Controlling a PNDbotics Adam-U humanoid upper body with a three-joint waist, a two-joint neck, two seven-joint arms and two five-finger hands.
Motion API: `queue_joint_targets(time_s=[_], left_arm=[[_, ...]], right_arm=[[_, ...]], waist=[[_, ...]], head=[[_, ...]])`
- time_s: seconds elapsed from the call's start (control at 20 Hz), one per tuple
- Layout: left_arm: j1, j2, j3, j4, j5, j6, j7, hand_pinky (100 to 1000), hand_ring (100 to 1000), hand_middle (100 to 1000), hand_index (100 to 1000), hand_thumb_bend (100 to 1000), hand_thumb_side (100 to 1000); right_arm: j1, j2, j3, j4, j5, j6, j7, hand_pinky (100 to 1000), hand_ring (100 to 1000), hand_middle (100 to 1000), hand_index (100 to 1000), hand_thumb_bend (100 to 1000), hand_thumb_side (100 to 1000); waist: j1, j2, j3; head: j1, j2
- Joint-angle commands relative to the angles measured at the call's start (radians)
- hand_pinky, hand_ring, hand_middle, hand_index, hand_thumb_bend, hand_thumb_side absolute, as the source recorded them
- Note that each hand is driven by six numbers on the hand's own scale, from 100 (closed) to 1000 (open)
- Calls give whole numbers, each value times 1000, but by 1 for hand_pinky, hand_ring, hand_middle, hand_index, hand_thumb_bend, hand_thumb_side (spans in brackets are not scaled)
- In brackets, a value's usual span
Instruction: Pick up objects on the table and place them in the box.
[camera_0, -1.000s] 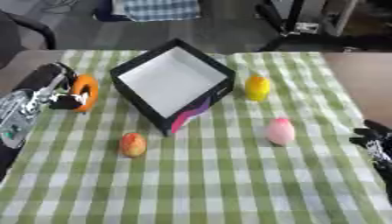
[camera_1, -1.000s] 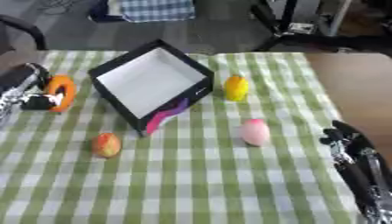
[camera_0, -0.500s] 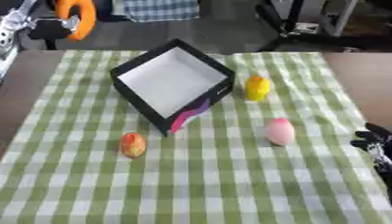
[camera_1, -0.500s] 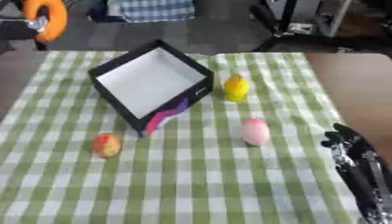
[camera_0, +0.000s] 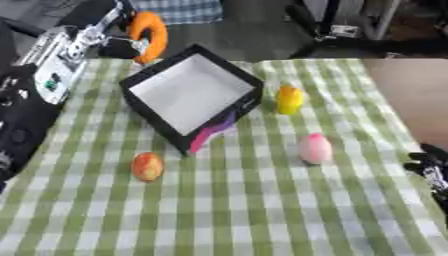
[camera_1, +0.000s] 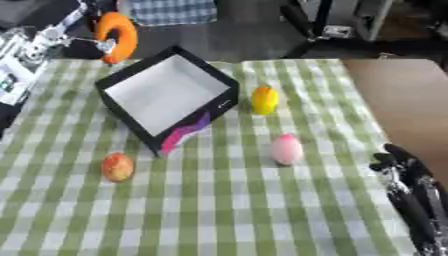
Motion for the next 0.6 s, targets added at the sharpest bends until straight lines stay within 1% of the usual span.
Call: queue_joint_targets(time_s=[0.05,0.15,0.4,0.45,0.5,0.55,0.6], left_arm=[[-27,-33,6,54,-55,-16,6,705,543,542,511,100,354],[-19,-54,7,84,-75,-22,17,706,549,553,538,100,365],[-16,-68,9,112,-98,-35,36,706,549,553,538,100,365],[-11,-68,7,113,-99,-38,35,732,619,676,798,431,585],[-1,-64,3,107,-97,-43,32,734,622,681,833,480,609],[6,-59,2,98,-93,-45,27,738,625,687,901,579,656],[11,-52,1,87,-86,-47,22,739,625,687,905,589,661]], right_arm=[[-10,-7,1,-10,-8,-3,6,883,714,704,848,100,645],[-10,-6,2,-10,-10,-3,7,884,714,704,848,100,645],[-10,-5,2,-10,-10,-4,9,884,714,704,848,100,645],[-11,-5,1,-11,-10,-4,8,884,714,704,847,100,644],[-11,-5,0,-11,-10,-4,7,884,714,704,847,100,644],[-11,-5,-1,-11,-9,-3,7,884,714,704,847,100,644],[-12,-5,-1,-11,-9,-3,6,884,714,704,847,100,644]], waist=[[-14,-18,-5],[-14,-16,-10],[-14,-16,-12],[-13,-15,-12],[-13,-14,-11],[-12,-14,-11],[-12,-14,-9]], head=[[9,-1],[9,-1],[9,-1],[7,-1],[5,-1],[5,-1],[4,-1]])
